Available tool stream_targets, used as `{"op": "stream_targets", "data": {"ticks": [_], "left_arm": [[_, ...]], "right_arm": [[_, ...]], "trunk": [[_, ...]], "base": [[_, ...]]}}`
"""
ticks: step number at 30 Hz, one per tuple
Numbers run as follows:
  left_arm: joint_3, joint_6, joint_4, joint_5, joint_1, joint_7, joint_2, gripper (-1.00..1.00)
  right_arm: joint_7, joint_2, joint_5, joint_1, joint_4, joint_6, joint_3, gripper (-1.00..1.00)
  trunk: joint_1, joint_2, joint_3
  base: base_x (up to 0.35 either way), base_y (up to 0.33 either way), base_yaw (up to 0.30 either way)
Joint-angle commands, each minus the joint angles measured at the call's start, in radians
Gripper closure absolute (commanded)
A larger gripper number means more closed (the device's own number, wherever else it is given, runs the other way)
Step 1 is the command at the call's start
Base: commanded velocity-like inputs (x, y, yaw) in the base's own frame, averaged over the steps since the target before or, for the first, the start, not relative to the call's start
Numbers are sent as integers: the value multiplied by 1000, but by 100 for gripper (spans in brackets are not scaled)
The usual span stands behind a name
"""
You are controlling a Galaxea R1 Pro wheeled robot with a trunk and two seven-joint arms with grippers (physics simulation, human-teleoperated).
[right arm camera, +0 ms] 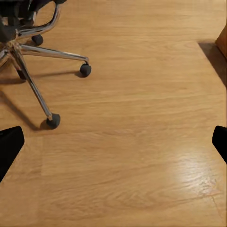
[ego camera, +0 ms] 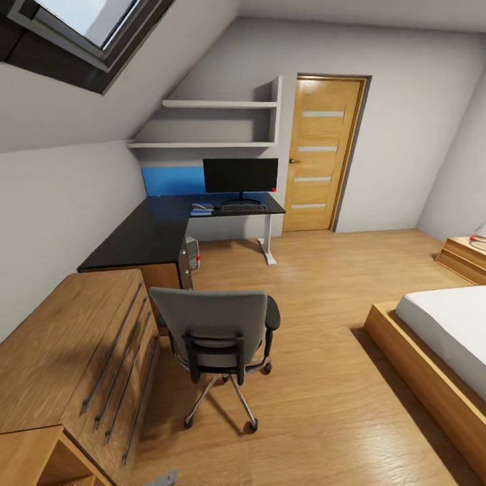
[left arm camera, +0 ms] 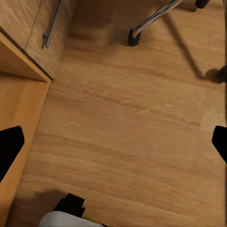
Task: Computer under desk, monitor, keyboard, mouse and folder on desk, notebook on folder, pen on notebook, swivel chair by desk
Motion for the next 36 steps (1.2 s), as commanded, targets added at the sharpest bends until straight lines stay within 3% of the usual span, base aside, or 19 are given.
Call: {"op": "stream_targets", "data": {"ticks": [1, 9, 13, 14, 19, 36], "left_arm": [[-8, 5, 0, 11, -10, 7, 0, -100], [-6, 61, 38, 14, -56, 2, -2, -100], [-7, 16, 119, 11, -62, -1, -3, -100], [-8, -25, 141, 11, -63, -2, -3, -100], [-10, -77, 162, 11, -64, -2, -4, -100], [-8, -91, 166, 11, -64, 5, -6, -100]], "right_arm": [[-6, 0, -7, -1, -17, 0, 7, -100], [-27, 1, -7, -5, -123, 36, 6, -100], [-32, 1, -8, -6, -133, 45, 6, -100], [-33, 0, -7, -6, -123, 47, 5, -100], [-34, 0, -6, -6, -74, 42, 5, -100], [-33, 0, 0, -6, -59, 42, 10, -100]], "trunk": [[4, -8, -5], [35, -64, -31], [50, -92, -43], [54, -99, -46], [73, -134, -62], [138, -253, -115]], "base": [[0, 0, 86], [0, 0, 35], [0, 0, 4], [0, 0, 2], [0, 0, 63], [-2, 0, 54]]}}
